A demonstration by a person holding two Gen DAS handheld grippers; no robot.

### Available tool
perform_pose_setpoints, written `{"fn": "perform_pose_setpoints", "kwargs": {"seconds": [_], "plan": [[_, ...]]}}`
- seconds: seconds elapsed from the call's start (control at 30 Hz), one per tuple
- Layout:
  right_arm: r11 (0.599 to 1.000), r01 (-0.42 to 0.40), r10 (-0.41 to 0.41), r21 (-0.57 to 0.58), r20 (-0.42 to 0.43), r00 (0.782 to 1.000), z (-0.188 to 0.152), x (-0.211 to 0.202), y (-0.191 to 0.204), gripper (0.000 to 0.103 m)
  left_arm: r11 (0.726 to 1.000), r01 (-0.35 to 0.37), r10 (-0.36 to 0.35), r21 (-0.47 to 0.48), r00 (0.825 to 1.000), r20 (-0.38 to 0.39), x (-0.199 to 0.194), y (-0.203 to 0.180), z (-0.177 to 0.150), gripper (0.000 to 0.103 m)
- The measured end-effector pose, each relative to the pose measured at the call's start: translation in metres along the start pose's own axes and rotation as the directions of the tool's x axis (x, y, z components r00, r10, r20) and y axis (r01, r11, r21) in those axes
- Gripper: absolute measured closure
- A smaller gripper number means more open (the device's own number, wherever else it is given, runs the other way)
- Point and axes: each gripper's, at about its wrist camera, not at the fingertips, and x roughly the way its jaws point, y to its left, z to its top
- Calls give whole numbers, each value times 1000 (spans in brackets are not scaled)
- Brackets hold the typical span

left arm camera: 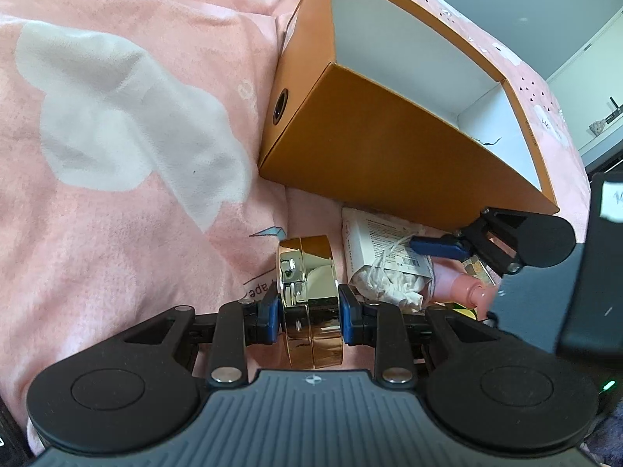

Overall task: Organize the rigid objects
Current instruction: 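Grasp the round silver compact with the left tool while the right tool reaches the cloth pouch, then lift the compact with the left tool while the right tool grasps and lifts the cloth pouch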

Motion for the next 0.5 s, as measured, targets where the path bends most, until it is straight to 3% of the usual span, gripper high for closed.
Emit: {"fn": "perform_pose_setpoints", "kwargs": {"seconds": [0.2, 0.33, 0.5], "plan": [[996, 75, -75, -48, 3, 997, 4, 20, 6, 33, 1000, -12, 12, -13, 1000, -11, 6, 1, 2, 70], [996, 79, -78, -36, 5, 997, 6, 31, 2, 32, 1000, -13, 13, -20, 1000, -12, 8, 2, 3, 70], [997, 74, -74, -5, 13, 997, 5, 28, -7, 45, 1000, -13, 13, -18, 1000, -8, 8, 2, 1, 70]]}}
